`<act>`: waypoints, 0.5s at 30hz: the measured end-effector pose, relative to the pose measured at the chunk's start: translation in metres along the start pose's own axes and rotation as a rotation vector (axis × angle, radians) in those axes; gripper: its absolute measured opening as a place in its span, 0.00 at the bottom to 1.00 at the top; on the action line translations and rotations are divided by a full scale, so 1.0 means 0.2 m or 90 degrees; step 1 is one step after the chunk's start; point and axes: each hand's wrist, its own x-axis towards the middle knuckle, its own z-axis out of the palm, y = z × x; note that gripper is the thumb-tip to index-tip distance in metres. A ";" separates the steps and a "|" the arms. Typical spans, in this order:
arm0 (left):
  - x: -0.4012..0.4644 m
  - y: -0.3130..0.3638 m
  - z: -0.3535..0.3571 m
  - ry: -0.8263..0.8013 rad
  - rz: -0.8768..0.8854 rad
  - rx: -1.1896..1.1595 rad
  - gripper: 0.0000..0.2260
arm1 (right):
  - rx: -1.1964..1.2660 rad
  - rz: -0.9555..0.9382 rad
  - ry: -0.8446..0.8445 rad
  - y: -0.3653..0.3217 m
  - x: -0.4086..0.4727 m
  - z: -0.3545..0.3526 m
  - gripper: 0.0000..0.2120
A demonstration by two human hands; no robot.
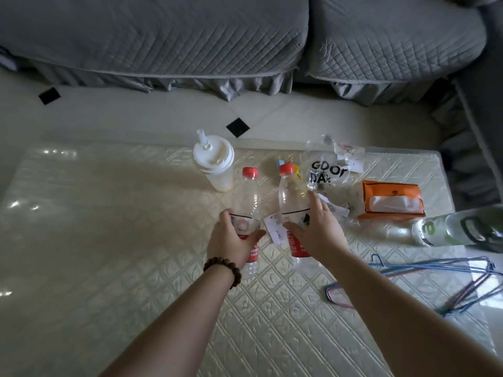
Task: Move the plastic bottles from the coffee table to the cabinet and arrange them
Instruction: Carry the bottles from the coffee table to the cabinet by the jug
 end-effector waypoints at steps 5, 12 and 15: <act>-0.21 0.26 -0.28 0.031 0.045 -0.020 0.31 | 0.040 -0.006 0.045 -0.16 -0.27 -0.34 0.42; -0.53 0.57 -0.63 0.025 0.088 -0.051 0.31 | 0.086 0.024 0.145 -0.31 -0.71 -0.75 0.41; -0.67 0.65 -0.75 0.001 0.131 -0.057 0.29 | 0.098 0.052 0.192 -0.34 -0.92 -0.88 0.42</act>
